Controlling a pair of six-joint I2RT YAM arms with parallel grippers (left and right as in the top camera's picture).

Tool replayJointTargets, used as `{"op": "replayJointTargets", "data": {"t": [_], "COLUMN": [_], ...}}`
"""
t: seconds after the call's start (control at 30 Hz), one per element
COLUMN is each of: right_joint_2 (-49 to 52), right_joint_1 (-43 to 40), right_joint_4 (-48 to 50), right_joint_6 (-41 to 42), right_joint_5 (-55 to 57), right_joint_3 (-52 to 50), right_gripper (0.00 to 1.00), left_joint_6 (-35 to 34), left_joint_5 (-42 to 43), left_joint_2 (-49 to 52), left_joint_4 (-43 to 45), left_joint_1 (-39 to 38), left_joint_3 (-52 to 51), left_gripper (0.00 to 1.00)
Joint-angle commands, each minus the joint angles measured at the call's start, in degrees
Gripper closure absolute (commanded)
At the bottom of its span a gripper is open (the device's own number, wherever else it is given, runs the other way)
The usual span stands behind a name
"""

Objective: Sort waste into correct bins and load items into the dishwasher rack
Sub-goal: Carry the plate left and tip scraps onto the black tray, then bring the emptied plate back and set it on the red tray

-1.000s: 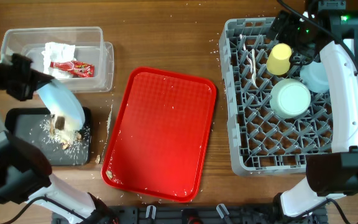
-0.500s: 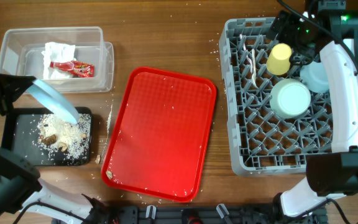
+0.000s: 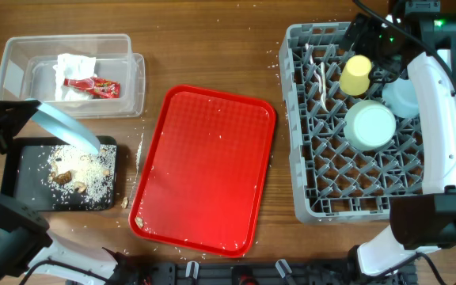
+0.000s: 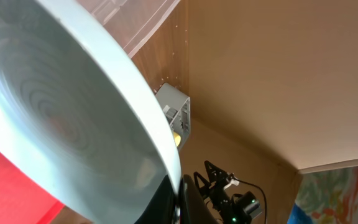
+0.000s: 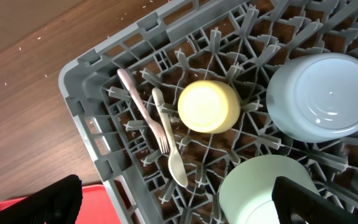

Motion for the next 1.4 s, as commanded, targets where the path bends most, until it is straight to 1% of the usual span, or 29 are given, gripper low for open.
{"op": "replayJointTargets", "data": {"t": [0.0,0.07,0.17,0.23,0.3,0.33,0.4,0.43,0.5,0.53,0.57,0.6,0.67,0.7,0.77,0.87,1.0,1.03,1.13,1.2,1.27,1.37], "right_joint_2": [-0.6,-0.6,-0.6,-0.6,-0.6,-0.6,-0.6,-0.6,-0.6,-0.6,-0.6,-0.6,-0.6,-0.6,-0.6,-0.6,-0.6,-0.6,-0.6,-0.6,-0.6,-0.5], "right_joint_1": [0.2,0.2,0.2,0.2,0.2,0.2,0.2,0.2,0.2,0.2,0.2,0.2,0.2,0.2,0.2,0.2,0.2,0.2,0.3,1.3,3.4,9.0], "right_joint_4": [0.1,0.1,0.1,0.1,0.1,0.1,0.1,0.1,0.9,2.0,3.3,3.9,3.6,3.1,2.5,1.4,1.2,1.2,0.7,1.3,1.2,1.3], "right_joint_6": [0.8,0.9,0.9,0.9,0.8,0.8,0.9,0.8,1.0,1.0,1.2,2.4,2.7,2.7,2.3,2.3,2.3,2.3,0.9,-2.9,-4.9,-7.1], "right_joint_5": [0.3,0.3,0.3,0.3,0.3,0.3,0.3,0.3,0.3,0.3,-0.5,-3.2,-7.1,-9.7,-13.8,-18.2,-20.3,-21.4,-26.0,-30.2,-30.9,-30.1], "right_joint_3": [0.9,0.9,0.9,0.9,0.9,0.9,0.9,0.9,0.9,0.9,0.9,0.9,0.9,0.9,0.9,0.9,0.9,0.9,0.9,0.9,0.9,0.1], "right_gripper": [0.00,0.00,0.00,0.00,0.00,0.00,0.00,0.00,0.00,0.00,0.00,0.00,0.00,0.00,0.00,0.00,0.00,0.00,0.00,0.00,0.00,0.00], "left_joint_6": [1.4,1.3,-0.7,-1.3,-1.6,-2.9,-8.8,-12.8,-22.6,-24.7,-28.1,-30.3,-33.7,-36.3,-38.4,-43.9,-43.9,-43.9,-43.2,-42.1,-41.8,-42.9], "left_joint_5": [0.1,-2.2,-8.3,-10.8,-13.6,-15.7,-23.0,-27.6,-38.5,-41.1,-45.0,-47.0,-50.3,-53.1,-55.6,-62.2,-60.4,-60.4,-60.5,-60.5,-62.5,-67.7], "left_joint_2": [-4.0,-4.6,-6.4,-7.8,-9.1,-9.3,-9.3,-9.1,-8.7,-8.4,-7.6,-7.0,-6.2,-5.3,-3.9,-0.8,2.4,2.8,2.7,2.1,0.3,-4.9], "left_joint_4": [-0.1,-0.2,-0.2,-0.1,0.6,1.6,5.2,7.3,12.5,13.9,16.3,18.1,21.1,23.2,25.2,27.5,30.3,30.3,30.2,30.2,29.3,27.3], "left_joint_1": [-0.8,-3.0,-9.6,-15.9,-24.1,-27.6,-34.8,-38.1,-47.9,-51.0,-56.4,-59.7,-64.5,-68.1,-71.5,-75.1,-77.7,-78.5,-80.7,-81.0,-80.1,-75.5], "left_joint_3": [-0.6,-0.6,-0.6,-0.6,-0.6,-0.6,-0.6,-0.7,-1.7,-2.1,-3.0,-4.0,-6.0,-7.6,-9.2,-10.9,-11.6,-11.6,-11.5,-11.0,-9.1,-5.2], "left_gripper": [0.96,0.96,0.96,0.96,0.96,0.96,0.96,0.96,0.96,0.96,0.96,0.96,0.96,0.96,0.96,0.96,0.95,0.87,0.27,0.25,0.23,0.21]}}
